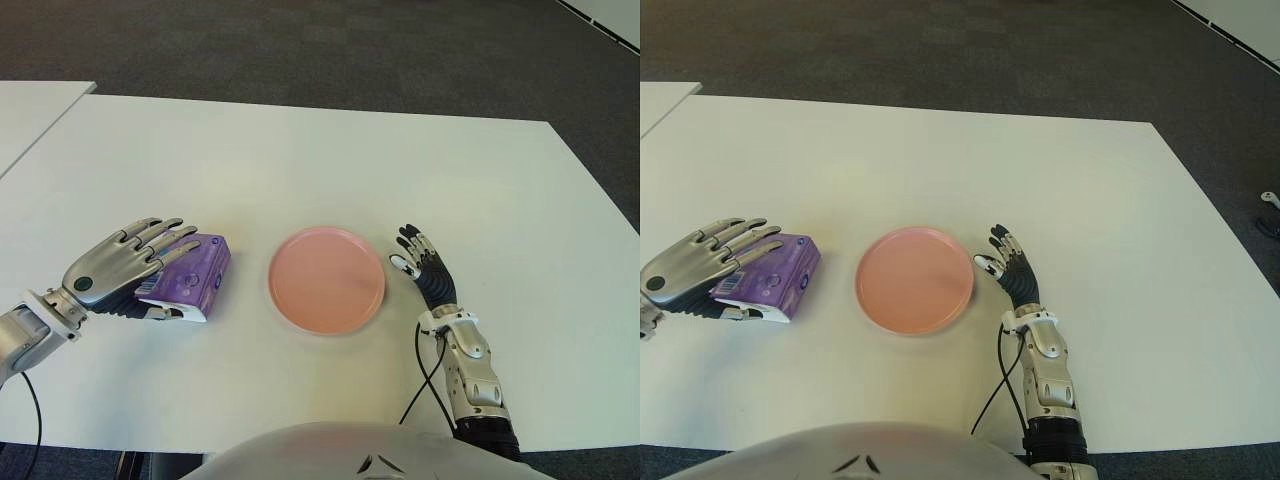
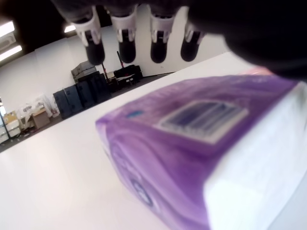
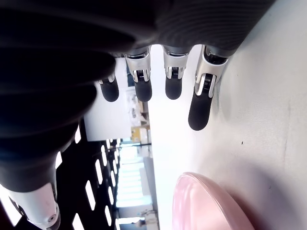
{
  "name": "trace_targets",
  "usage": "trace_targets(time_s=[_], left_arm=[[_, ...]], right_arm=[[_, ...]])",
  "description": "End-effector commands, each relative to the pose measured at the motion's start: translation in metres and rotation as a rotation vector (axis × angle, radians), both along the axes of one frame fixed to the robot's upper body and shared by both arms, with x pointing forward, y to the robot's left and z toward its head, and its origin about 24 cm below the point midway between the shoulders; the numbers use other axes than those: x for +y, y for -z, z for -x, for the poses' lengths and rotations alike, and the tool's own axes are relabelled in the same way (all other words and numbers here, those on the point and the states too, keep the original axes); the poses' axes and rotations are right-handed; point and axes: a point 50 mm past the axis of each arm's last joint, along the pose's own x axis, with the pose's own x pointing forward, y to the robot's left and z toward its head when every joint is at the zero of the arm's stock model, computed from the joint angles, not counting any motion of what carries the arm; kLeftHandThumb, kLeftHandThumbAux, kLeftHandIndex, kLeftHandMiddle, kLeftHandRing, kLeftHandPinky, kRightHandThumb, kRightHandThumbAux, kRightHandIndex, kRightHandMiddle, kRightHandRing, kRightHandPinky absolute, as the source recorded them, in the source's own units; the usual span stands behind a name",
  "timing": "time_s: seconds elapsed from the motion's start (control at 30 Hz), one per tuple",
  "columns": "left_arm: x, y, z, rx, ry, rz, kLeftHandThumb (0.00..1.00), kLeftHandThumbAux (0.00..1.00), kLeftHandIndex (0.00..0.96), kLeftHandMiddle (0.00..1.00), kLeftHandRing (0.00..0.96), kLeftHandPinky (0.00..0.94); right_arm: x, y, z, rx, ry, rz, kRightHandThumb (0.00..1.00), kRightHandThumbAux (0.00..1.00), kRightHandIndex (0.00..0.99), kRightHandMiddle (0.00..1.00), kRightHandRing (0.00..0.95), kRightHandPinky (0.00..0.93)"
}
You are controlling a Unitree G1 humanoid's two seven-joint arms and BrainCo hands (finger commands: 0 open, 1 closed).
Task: Put the tissue paper into the plate.
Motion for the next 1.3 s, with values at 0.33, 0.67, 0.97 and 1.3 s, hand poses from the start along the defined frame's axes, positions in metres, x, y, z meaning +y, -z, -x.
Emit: trace_targets(time_s=[0.33, 0.67, 0.97, 1.3], left_arm=[[0.001, 0.028, -0.001, 0.057, -0.008, 0.002, 0.185, 0.215, 0.0, 0.0, 0.0, 0.0], [0.001, 0.043, -0.002, 0.086, -0.004, -0.004, 0.176, 0.223, 0.0, 0.0, 0.0, 0.0], [0.003, 0.05, -0.004, 0.099, -0.009, -0.031, 0.216, 0.231, 0.0, 0.0, 0.0, 0.0], [0.006, 0.053, -0.011, 0.067, -0.032, -0.049, 0.194, 0.211, 0.0, 0.0, 0.0, 0.0]], right_arm=[[-0.001, 0.022, 0.015, 0.154, 0.008, -0.013, 0.0, 0.692, 0.0, 0.033, 0.009, 0.0], [-0.001, 0.021, 0.016, 0.153, 0.013, -0.011, 0.001, 0.691, 0.0, 0.037, 0.009, 0.0], [-0.003, 0.021, 0.017, 0.152, 0.004, -0.008, 0.0, 0.683, 0.0, 0.029, 0.002, 0.0], [-0.005, 0.021, 0.017, 0.153, 0.002, -0.006, 0.0, 0.681, 0.0, 0.026, 0.0, 0.0]])
